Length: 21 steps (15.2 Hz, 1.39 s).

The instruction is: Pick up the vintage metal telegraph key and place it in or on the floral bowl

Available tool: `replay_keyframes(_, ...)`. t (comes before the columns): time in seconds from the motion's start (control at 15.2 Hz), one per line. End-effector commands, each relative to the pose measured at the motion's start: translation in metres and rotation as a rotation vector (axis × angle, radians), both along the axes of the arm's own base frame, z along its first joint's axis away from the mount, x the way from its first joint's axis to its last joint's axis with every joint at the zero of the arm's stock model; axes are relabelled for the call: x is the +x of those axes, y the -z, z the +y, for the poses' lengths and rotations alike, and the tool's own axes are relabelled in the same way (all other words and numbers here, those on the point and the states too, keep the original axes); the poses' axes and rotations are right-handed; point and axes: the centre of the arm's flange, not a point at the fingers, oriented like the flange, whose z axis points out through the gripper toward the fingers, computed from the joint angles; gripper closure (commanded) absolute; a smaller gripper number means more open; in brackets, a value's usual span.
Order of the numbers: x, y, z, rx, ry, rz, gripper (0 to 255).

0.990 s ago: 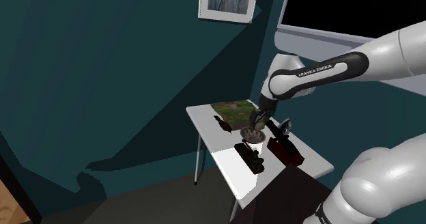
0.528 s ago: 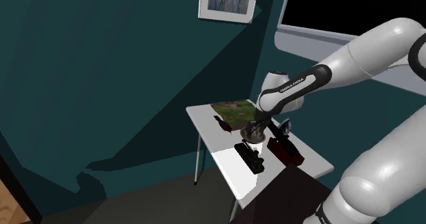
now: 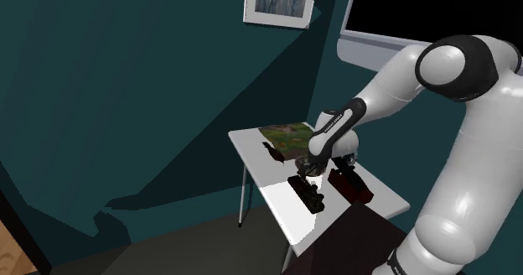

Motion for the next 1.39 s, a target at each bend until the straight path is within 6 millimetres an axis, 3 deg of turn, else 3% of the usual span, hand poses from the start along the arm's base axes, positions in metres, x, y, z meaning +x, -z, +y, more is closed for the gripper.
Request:
replay_keyframes(0.0, 0.005, 0.025, -0.006, -0.007, 0.013, 0.004, 0)
replay_keyframes(0.53, 0.007, 0.065, -0.008, -0.007, 0.013, 0.004, 0)
replay_keyframes(1.06, 0.007, 0.065, -0.008, -0.007, 0.013, 0.004, 0)
replay_keyframes(1.12, 0.007, 0.065, -0.008, -0.007, 0.013, 0.004, 255)
replay_keyframes(1.32, 0.007, 0.065, -0.008, -0.007, 0.013, 0.004, 255)
